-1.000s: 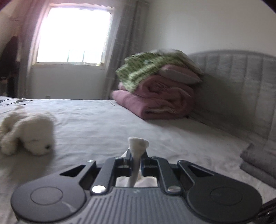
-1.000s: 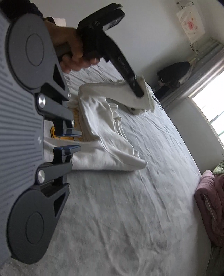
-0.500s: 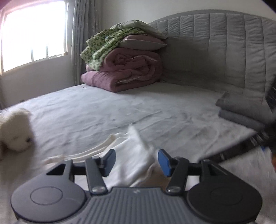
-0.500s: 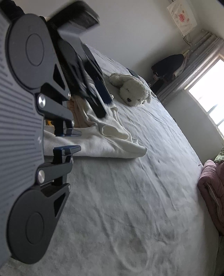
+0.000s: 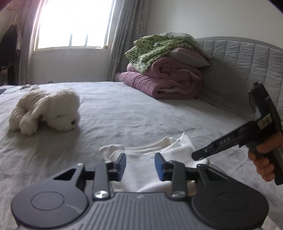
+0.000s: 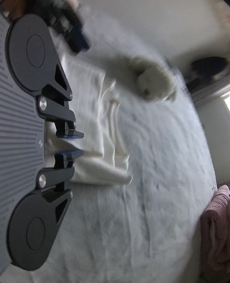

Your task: Fold clothes

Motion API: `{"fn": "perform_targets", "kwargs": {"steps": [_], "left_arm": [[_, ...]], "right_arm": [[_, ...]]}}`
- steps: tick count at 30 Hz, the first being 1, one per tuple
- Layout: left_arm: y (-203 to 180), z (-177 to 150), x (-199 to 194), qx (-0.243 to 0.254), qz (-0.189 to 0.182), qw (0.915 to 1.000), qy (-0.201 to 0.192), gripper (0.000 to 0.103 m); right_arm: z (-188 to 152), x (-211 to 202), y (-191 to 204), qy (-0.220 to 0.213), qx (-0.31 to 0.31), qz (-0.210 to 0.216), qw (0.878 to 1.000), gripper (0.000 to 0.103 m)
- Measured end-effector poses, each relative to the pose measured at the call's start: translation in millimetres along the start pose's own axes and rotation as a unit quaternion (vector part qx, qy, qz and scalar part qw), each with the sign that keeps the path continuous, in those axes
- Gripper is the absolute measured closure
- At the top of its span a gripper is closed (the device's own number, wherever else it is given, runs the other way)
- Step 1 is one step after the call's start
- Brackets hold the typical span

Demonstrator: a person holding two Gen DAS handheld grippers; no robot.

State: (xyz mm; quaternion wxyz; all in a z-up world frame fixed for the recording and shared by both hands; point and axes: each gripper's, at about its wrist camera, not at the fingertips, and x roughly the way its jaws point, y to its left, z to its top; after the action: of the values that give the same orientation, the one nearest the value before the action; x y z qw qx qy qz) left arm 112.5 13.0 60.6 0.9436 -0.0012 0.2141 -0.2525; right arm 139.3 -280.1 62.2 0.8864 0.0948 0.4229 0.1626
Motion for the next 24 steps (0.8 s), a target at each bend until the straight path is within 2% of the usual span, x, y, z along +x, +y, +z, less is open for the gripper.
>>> {"fn": "perform_targets", "kwargs": {"steps": [3,6,9,11,17,18,19,22,24], "left_arm": [[-3,0,11,0.015,-0.005,0.9999,0.006,0.080],[-5,-4,27,0.030,-0.003,0.9992,0.028,0.087],[-4,-12,44,0.046,0.013,0.9968,0.063,0.091],[-4,-18,50,0.056,0.022,0.9953,0.076,0.092],[-2,-15,45,0.054,0.022,0.9955,0.074,0.091],[-1,-11,41,0.050,0.024,0.9961,0.068,0.091],[0,-7,36,0.045,0.026,0.9968,0.062,0.091],[-1,1,10,0.031,0.021,0.9986,0.037,0.090],[-4,2,-6,0.026,0.014,0.9990,0.035,0.090]], "right_arm": [[-4,-8,-1,-0.016,-0.012,-0.004,1.000,0.100],[-3,-19,4,-0.040,-0.020,-0.018,0.999,0.101],[-3,-13,7,-0.038,-0.031,-0.039,0.998,0.101],[-7,-1,3,-0.018,-0.030,-0.036,0.999,0.101],[-16,10,1,-0.011,-0.037,-0.038,0.999,0.100],[-15,6,1,-0.013,-0.033,-0.032,0.999,0.097],[-14,3,0,-0.015,-0.030,-0.027,0.999,0.088],[-22,-30,4,-0.043,-0.022,0.001,0.999,0.088],[-35,-48,7,-0.046,-0.011,0.026,0.999,0.088]]}}
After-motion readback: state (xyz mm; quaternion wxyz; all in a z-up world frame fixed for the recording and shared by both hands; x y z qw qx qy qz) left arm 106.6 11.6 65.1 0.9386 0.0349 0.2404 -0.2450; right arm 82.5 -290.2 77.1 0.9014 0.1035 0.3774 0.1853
